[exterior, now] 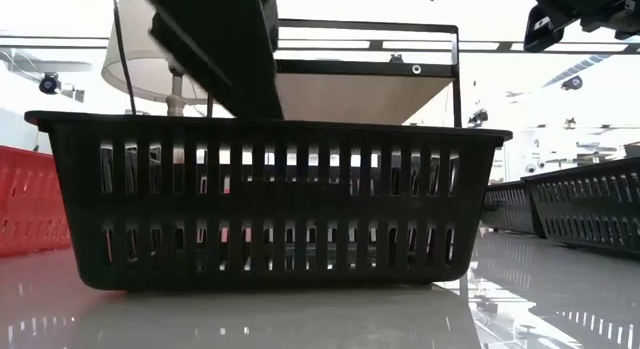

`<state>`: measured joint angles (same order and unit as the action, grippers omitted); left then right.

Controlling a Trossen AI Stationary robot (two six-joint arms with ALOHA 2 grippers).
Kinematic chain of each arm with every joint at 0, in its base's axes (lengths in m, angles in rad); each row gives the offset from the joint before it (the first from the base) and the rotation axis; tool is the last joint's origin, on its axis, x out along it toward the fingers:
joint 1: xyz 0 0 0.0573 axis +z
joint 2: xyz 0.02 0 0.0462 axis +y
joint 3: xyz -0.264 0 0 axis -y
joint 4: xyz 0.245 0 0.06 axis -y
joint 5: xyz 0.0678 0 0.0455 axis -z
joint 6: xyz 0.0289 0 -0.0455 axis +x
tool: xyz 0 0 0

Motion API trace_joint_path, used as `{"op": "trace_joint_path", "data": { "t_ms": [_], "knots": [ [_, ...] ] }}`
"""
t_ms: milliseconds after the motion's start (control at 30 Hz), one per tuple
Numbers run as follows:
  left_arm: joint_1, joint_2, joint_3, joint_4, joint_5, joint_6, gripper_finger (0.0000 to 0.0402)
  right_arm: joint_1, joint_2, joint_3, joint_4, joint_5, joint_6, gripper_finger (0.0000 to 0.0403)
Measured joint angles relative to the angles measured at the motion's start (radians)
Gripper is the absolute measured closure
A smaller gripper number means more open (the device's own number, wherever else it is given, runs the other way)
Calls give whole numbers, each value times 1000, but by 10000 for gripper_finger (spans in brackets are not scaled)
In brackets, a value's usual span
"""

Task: Stack baskets on shelf by color
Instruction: Put the black bin on the shelf

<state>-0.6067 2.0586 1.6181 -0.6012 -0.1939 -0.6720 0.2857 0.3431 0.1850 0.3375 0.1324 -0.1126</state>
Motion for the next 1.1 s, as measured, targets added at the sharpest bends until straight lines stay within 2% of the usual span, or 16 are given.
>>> {"op": "trace_joint_path", "data": {
  "t_ms": [167, 333, 600, 833, 1100],
  "knots": [
    [0, 1, -70, 124, 3, -31, 236, 0, 0, 0, -3, 0, 9, 394],
    [0, 1, -86, 124, 5, -55, 278, 0, 0, 0, -12, 0, 9, 394],
    [-1, 1, -86, 116, 9, -55, 388, 0, 0, 0, -12, 0, 9, 394],
    [-4, 1, -42, 98, 15, -54, 399, 0, 0, 0, -17, 0, 9, 394],
    [-6, -59, 77, 35, 89, -40, 401, 0, 0, 0, -21, -1, 8, 394]
  ]
}}
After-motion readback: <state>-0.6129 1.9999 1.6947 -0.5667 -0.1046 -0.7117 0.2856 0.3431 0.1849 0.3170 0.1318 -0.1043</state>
